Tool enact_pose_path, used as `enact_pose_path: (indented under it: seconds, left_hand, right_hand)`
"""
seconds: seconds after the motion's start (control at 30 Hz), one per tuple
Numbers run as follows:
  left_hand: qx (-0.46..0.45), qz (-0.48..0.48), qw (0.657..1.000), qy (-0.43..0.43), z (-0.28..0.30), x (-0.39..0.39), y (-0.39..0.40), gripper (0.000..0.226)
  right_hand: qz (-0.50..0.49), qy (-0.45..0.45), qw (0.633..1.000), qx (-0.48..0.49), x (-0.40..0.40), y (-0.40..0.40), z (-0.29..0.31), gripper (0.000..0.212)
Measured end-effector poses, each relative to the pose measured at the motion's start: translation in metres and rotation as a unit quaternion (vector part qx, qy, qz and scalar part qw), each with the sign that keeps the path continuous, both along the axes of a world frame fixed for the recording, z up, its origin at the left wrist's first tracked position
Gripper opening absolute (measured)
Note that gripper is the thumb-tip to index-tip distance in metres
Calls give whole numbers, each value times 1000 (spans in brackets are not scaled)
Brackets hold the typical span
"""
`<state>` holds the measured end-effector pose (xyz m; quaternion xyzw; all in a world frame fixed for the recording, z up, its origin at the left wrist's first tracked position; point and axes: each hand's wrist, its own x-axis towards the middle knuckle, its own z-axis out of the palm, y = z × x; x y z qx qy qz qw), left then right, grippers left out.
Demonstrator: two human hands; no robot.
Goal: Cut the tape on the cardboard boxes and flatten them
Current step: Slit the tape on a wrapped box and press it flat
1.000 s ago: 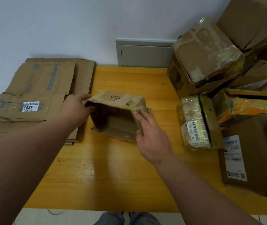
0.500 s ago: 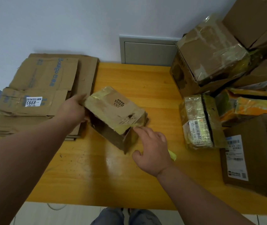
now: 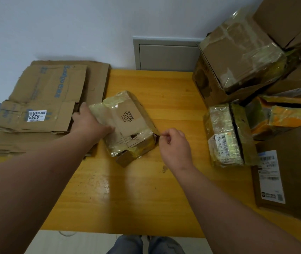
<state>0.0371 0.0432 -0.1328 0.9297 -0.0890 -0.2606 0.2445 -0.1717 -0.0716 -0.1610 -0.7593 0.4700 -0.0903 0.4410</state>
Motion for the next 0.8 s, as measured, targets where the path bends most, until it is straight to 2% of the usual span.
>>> enact_pose_path:
  seconds: [0.1, 0.13, 0.2, 0.3, 0.4, 0.53, 0.67, 0.73, 0.8]
  left_hand:
    - [-67, 93, 988, 106, -3, 0, 1, 94]
    - [-90, 101, 981, 137, -3, -1, 0, 83]
    - [-117, 87, 979, 144, -4, -2, -3, 68]
    - [-137, 55, 984, 104, -2, 3, -12, 75]
    - [-143, 32, 983, 108, -1, 8, -18, 84]
    - [-121, 6, 985, 122, -2, 15, -20, 85]
    - [-93, -63, 992, 54, -2, 21, -29, 83]
    - [-6, -145, 989, -29, 1, 22, -36, 79]
    - [103, -240, 954, -150, 6, 19, -42, 78]
  right_hand:
    - [46, 33, 995, 76, 18, -7, -4, 29]
    - [54, 38, 993, 96, 22, -8, -6, 37]
    - [43, 36, 990, 128, 27, -10, -8, 48]
    - [-2, 27, 976, 216, 30, -18, -10, 58]
    - [-41, 12, 951, 307, 33, -29, -8, 68]
    - [-38, -15, 942, 333, 40, -34, -6, 69]
    - [-69, -37, 936, 343, 49, -35, -2, 53]
    - [-67, -58, 947, 309, 54, -39, -1, 39]
    - [-28, -48, 974, 219, 58, -38, 4, 38]
